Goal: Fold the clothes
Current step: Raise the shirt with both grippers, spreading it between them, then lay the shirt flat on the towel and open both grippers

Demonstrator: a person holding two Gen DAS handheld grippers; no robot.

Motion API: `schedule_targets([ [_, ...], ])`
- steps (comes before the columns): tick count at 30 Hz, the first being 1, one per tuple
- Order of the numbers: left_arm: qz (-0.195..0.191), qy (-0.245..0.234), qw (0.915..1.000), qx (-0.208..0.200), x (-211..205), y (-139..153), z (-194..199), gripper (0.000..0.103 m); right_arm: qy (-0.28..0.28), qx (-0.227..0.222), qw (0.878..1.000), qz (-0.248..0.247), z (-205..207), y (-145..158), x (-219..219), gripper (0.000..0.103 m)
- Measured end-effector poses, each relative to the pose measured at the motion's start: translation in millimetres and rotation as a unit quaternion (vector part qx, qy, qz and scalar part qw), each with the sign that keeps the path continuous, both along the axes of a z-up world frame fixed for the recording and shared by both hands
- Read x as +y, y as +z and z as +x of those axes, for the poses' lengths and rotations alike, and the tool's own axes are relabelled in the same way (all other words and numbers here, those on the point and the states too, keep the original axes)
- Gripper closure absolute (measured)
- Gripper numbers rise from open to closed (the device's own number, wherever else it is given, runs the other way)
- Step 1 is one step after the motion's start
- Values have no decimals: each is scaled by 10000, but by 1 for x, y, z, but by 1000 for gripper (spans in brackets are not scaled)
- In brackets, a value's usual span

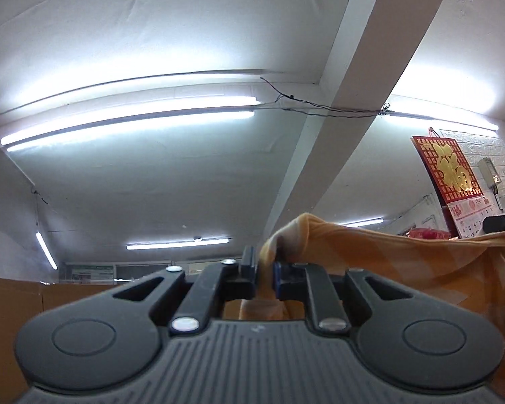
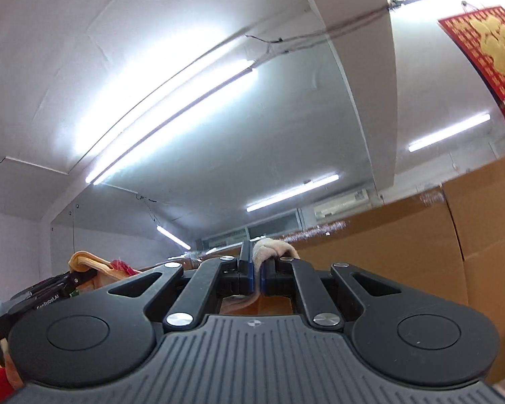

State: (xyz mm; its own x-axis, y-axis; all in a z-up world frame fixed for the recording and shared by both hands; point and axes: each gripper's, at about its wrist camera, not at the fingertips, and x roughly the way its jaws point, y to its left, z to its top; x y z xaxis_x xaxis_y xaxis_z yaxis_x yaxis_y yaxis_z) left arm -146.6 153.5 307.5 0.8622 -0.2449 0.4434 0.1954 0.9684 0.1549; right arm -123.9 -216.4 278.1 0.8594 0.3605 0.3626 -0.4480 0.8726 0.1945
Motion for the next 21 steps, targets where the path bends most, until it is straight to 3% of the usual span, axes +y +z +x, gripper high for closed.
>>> schedule_targets([
  [4, -30, 91, 9993, 358, -4, -9, 21, 87, -131, -63, 9996, -239, 3, -12, 16, 98],
  [9, 75, 319, 9937, 1074, -18, -39, 78, 87, -316, 635, 9972, -241, 51, -40, 18, 98],
  [13, 242, 587, 9837, 1682, -35, -67, 136, 87, -508, 1224, 9910, -172, 106, -68, 12, 98],
  [16, 523, 976, 9682, 2245, -56, -106, 198, 86, -721, 1670, 9831, -207, 159, -97, 9, 98],
  [18, 733, 1186, 9536, 2669, -69, -137, 240, 85, -849, 2028, 9752, -243, 198, -120, 7, 98],
  [21, 964, 1460, 9208, 3486, -83, -203, 310, 78, -1089, 2592, 9590, -356, 255, -164, 9, 98],
])
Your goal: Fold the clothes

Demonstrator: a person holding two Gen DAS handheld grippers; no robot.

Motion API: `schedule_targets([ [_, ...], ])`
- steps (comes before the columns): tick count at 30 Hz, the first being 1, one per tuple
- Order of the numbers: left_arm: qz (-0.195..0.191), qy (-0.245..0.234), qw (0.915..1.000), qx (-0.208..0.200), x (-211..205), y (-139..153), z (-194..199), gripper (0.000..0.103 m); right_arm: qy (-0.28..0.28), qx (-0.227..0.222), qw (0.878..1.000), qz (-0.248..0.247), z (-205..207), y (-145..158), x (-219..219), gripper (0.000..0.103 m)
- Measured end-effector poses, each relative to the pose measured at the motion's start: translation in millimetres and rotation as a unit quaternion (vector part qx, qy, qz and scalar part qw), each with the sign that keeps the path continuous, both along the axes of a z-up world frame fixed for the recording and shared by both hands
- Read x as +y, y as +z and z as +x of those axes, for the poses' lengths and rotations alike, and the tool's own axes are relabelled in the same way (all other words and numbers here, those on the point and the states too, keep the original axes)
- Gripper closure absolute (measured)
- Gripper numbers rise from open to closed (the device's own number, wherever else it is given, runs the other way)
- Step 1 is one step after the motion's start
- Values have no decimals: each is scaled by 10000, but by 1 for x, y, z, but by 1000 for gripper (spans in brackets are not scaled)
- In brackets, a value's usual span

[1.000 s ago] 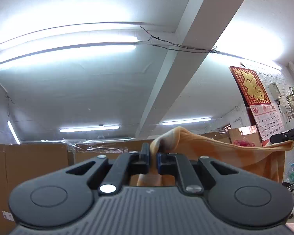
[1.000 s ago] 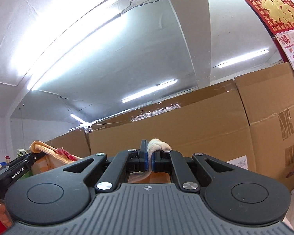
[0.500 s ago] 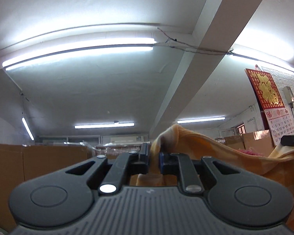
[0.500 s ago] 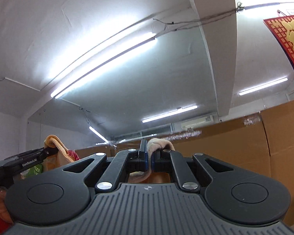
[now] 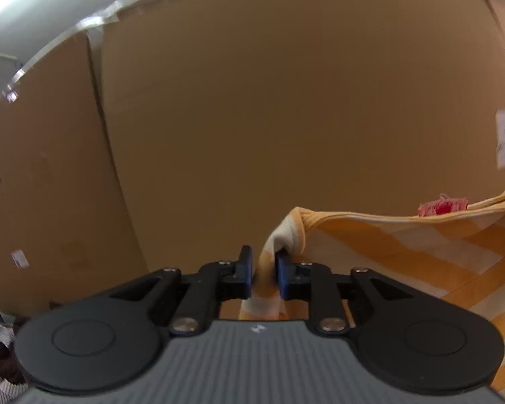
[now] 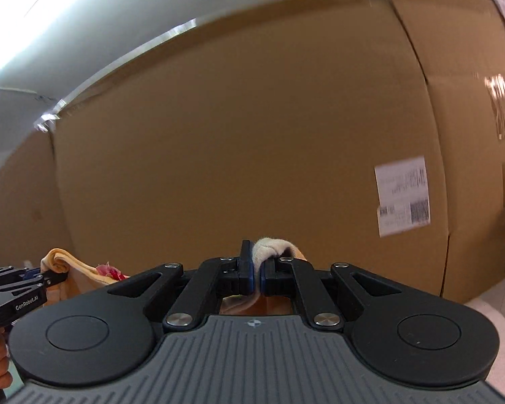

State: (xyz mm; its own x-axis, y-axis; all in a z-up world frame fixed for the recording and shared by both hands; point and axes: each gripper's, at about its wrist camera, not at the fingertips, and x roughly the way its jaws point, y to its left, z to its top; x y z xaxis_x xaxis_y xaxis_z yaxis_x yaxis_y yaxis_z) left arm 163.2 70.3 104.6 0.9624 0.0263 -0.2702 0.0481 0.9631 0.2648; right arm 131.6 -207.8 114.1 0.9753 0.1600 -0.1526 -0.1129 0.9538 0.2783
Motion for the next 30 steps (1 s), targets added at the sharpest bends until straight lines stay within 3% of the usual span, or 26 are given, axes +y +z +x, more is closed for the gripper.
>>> schedule_targets([
  [4, 374, 78, 9951, 915, -10, -79, 58, 76, -268, 914, 9952, -245, 68, -70, 3, 99],
  [6, 606, 18, 9891, 1339, -9, -105, 72, 66, -187, 1585, 9869, -223, 89, -102, -3, 97],
  [9, 936, 61, 9846, 1475, 6, -115, 70, 55, 22, 2392, 9709, 114, 103, -131, -23, 86],
  [10, 1042, 74, 9838, 1459, 13, -116, 67, 43, 98, 2490, 9679, 337, 99, -134, -33, 86],
  [11, 1113, 70, 9844, 1360, 21, -112, 57, 28, 185, 2452, 9679, 522, 88, -134, -44, 85],
  [13, 1242, 50, 9853, 1171, 39, -105, 36, 13, 234, 2362, 9704, 442, 55, -126, -62, 68],
  [15, 991, -277, 9869, 1243, 57, -95, 5, 11, 221, 2226, 9746, 66, 14, -116, -72, 58],
  [17, 756, -658, 9867, 1277, 69, -90, -30, 1, 310, 2144, 9757, -321, -30, -111, -77, 48],
  [19, 725, -985, 9836, 1323, 74, -95, -67, 1, 505, 2240, 9714, -599, -70, -114, -77, 40],
  [24, 655, -1096, 9757, 1783, 72, -114, -107, 1, 868, 2683, 9515, -1230, -150, -138, -57, 38],
  [30, 143, -1116, 9690, 2200, 79, -131, -118, 1, 1426, 2693, 9393, -1576, -176, -159, -22, 39],
])
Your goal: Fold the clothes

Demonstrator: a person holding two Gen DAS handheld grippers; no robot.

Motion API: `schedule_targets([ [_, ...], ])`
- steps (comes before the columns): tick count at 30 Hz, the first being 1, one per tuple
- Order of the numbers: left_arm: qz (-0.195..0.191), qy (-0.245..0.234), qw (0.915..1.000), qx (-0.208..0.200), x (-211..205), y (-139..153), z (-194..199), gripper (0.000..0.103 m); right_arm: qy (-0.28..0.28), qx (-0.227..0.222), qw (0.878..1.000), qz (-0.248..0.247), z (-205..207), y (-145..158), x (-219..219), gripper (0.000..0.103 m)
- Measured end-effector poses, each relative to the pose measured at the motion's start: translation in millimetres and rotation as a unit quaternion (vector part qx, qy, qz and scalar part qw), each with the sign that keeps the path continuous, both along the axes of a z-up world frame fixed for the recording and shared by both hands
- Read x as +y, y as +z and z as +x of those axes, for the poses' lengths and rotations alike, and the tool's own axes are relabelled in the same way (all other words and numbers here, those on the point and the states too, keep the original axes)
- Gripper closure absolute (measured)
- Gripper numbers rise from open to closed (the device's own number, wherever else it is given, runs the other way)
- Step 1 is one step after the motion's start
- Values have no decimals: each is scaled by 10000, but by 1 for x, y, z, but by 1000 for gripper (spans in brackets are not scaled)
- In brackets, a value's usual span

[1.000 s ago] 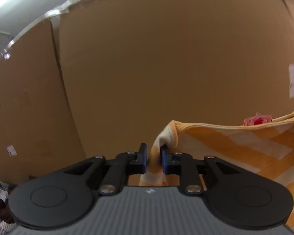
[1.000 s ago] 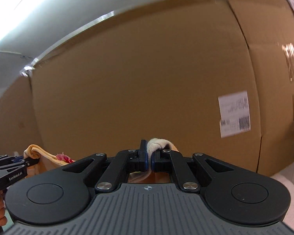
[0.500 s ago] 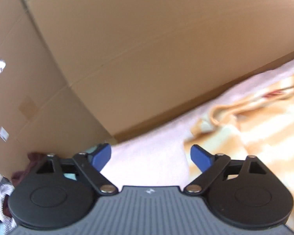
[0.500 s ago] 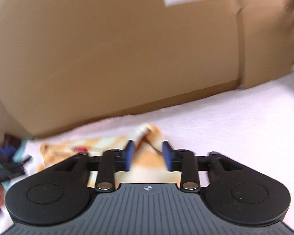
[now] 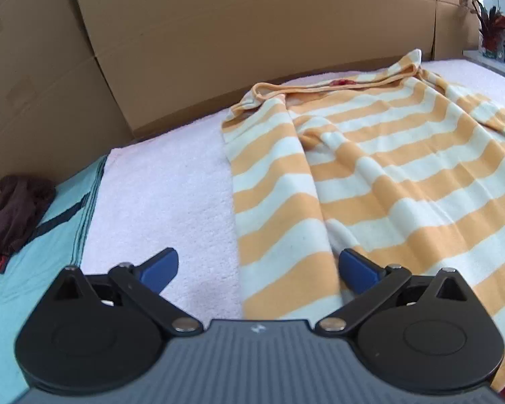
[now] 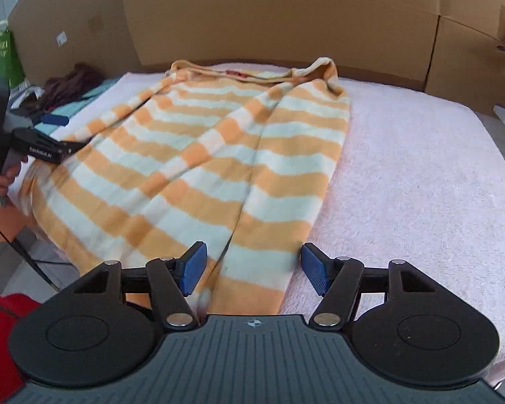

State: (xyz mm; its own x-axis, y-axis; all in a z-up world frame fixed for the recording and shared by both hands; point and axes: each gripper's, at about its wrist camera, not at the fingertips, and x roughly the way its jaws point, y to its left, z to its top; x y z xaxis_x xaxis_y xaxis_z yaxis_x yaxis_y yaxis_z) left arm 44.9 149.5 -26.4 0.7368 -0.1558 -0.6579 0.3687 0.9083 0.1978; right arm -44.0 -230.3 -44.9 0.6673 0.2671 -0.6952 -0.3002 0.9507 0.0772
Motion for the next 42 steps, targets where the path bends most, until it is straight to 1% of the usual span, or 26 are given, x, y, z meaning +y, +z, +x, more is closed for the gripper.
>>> schedule_targets([
  [1, -82, 15, 9999, 75, 1, -2, -1, 6, -9, -158, 9998, -121, -3, -2, 4, 40],
  [2, -177, 22, 9997, 156, 3, -5, -3, 20, -45, -222, 9996, -149, -4, -3, 5, 43],
  [3, -459, -69, 9984, 317, 7, -4, 0, 31, -97, -192, 9997, -83, -2, -2, 3, 58],
  [4, -726, -112, 9963, 438, 13, -2, 2, 52, -168, -145, 9998, 8, 2, -1, 0, 81],
  [5, -975, -149, 9936, 546, 18, -1, 4, 69, -231, -120, 9997, 34, 4, 1, -4, 89],
  [7, -902, 28, 9949, 452, 24, 0, 6, 95, -341, -58, 9993, 163, 6, 4, -11, 93],
  [8, -849, 137, 9954, 417, 27, -1, 7, 95, -396, -41, 9989, 227, 7, 6, -15, 93],
  [10, -1077, 316, 9927, 430, 39, 3, 13, 95, -538, -184, 9983, 145, 9, 14, -21, 94],
  [12, -1119, 620, 9915, 218, 52, 15, 18, 95, -769, -364, 9964, 35, 16, 26, -30, 94],
  [13, -1104, 828, 9904, 36, 60, 23, 24, 95, -1027, -513, 9934, -42, 22, 34, -37, 94],
  [15, -1076, 1243, 9859, -321, 75, 39, 34, 95, -1664, -786, 9828, -131, 42, 51, -58, 94],
  [18, -1147, 1858, 9748, -457, 100, 52, 60, 94, -2537, -1063, 9614, -7, 80, 71, -92, 94],
  [19, -1132, 2070, 9706, -486, 107, 54, 68, 91, -2787, -1200, 9528, 112, 94, 77, -103, 94],
  [20, -1085, 2318, 9654, -500, 113, 52, 78, 82, -2964, -1337, 9454, 234, 106, 80, -113, 94],
  [22, -1043, 2721, 9555, -463, 123, 46, 98, 81, -3347, -1533, 9288, 432, 131, 77, -133, 93],
  [23, -1044, 2739, 9554, -356, 126, 39, 109, 77, -3492, -1556, 9226, 514, 145, 72, -141, 93],
  [25, -882, 2612, 9612, -6, 127, 22, 132, 66, -3536, -1363, 9235, 593, 175, 50, -154, 91],
  [26, -744, 2573, 9633, 181, 125, 14, 139, 68, -3568, -1176, 9256, 468, 188, 36, -155, 87],
  [28, -747, 2412, 9666, 438, 124, 10, 140, 69, -3560, -755, 9314, 90, 204, 15, -153, 75],
  [30, -773, 2077, 9744, 376, 121, 18, 121, 66, -3482, -381, 9361, -320, 210, 0, -148, 75],
  [33, -351, 1711, 9846, -60, 110, 40, 78, 51, -3069, -560, 9494, -355, 179, -2, -127, 68],
  [34, -326, 1555, 9872, -168, 104, 47, 66, 49, -2887, -598, 9550, -316, 169, -5, -117, 64],
  [36, -285, 1235, 9912, -384, 93, 62, 43, 49, -2520, -674, 9651, -236, 150, -9, -97, 63],
  [38, -523, 745, 9945, -515, 70, 71, 38, 41, -2149, -749, 9736, -156, 131, -13, -77, 63],
  [40, -757, 252, 9954, -540, 42, 75, 42, 41, -1775, -822, 9807, -76, 112, -17, -57, 64],
  [42, -785, -153, 9959, -429, 7, 66, 61, 42, -1397, -894, 9861, 4, 92, -22, -37, 67],
])
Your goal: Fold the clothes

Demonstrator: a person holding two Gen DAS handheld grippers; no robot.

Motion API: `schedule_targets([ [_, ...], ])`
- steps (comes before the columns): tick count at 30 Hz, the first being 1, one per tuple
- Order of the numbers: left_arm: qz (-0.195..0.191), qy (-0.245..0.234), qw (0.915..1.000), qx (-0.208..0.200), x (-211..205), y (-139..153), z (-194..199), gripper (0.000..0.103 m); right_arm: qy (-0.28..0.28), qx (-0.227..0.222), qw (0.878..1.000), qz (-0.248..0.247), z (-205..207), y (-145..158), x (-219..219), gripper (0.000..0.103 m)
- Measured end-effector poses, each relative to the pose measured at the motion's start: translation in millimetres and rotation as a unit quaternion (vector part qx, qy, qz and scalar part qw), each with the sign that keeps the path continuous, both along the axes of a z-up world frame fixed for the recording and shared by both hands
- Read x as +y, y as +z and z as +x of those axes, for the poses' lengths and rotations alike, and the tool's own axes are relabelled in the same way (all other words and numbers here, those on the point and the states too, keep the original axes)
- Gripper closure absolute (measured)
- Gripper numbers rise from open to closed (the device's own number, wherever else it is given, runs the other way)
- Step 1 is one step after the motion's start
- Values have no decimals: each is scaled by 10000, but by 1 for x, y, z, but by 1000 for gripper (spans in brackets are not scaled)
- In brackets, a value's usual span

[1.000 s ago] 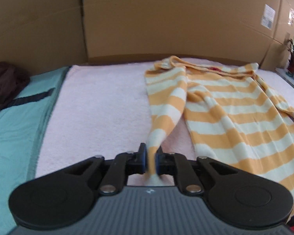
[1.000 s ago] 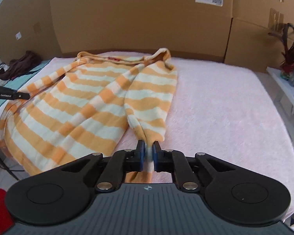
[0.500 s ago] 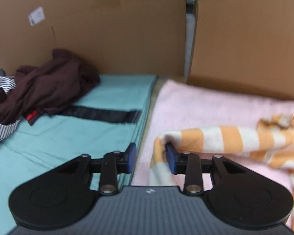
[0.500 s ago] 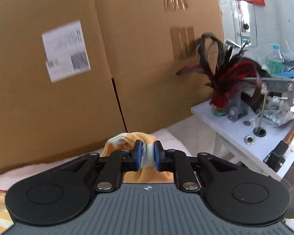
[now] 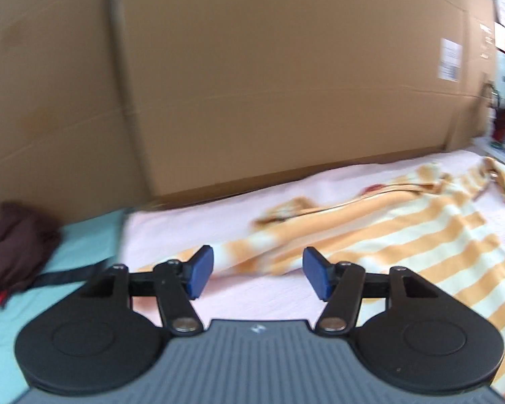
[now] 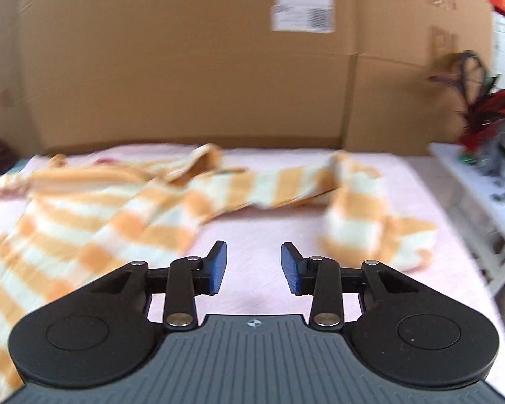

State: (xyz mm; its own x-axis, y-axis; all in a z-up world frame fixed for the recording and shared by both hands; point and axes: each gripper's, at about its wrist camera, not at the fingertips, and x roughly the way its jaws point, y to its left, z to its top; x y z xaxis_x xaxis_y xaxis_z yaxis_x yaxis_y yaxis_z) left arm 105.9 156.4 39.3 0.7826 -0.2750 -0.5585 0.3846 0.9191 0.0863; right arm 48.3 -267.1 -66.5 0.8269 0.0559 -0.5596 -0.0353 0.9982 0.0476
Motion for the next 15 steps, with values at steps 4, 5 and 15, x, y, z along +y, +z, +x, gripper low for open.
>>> schedule_targets([
  [4, 491, -301, 9982, 157, -60, -27, 52, 77, 317, -87, 9994, 46, -18, -14, 24, 72],
  [5, 612, -190, 9978, 171, -66, -33, 67, 80, 247, -49, 9997, 80, -17, -17, 24, 72],
  [15, 555, -109, 9955, 767, -79, -69, 138, 90, -142, -261, 9944, 1014, -18, -20, -2, 66],
])
